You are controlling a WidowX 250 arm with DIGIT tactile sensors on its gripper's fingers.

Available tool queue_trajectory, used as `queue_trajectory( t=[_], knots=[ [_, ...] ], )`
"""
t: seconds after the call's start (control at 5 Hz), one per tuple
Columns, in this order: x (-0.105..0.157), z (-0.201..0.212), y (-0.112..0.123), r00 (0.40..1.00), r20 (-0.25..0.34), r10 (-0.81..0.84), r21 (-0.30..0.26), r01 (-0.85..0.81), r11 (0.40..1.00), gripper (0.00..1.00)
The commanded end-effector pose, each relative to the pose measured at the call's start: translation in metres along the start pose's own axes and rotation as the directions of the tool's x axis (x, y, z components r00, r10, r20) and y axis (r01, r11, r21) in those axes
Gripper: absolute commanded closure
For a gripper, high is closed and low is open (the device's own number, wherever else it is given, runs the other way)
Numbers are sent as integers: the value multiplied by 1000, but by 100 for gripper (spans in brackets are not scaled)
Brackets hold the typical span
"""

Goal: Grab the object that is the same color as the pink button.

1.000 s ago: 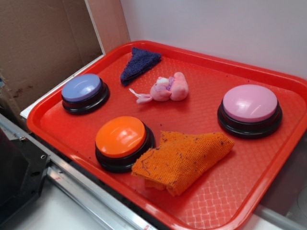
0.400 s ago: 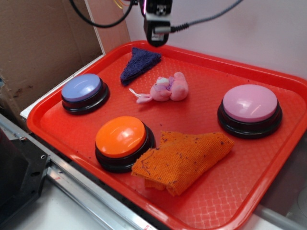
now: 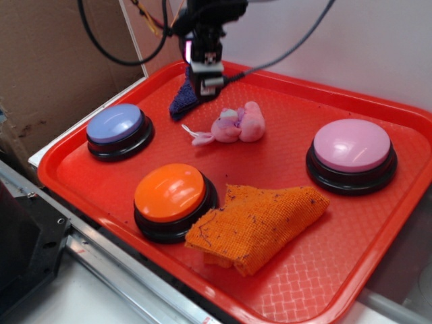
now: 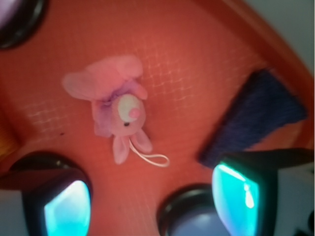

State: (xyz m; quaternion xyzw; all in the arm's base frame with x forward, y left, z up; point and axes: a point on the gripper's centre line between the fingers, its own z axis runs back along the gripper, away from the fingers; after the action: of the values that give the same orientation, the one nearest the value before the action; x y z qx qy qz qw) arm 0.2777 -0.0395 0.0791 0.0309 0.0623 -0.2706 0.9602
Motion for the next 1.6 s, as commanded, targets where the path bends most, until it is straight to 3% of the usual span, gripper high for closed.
queue_trajectory(
  t=[0.0,0.6,0.8,1.0,1.2,1.4],
  knots=[
    [21,-20,-18,997,55,-57,24,56,998,0],
    [41,-53,-25,993,2,-114,-18,114,993,0],
    [38,-66,-23,993,-26,-116,-42,115,992,100],
    [28,-59,-18,997,-26,-74,-70,72,995,100],
    [-17,-15,-10,990,79,114,-13,-114,993,100],
    [-57,28,-11,925,130,357,-41,-355,934,100]
  ],
)
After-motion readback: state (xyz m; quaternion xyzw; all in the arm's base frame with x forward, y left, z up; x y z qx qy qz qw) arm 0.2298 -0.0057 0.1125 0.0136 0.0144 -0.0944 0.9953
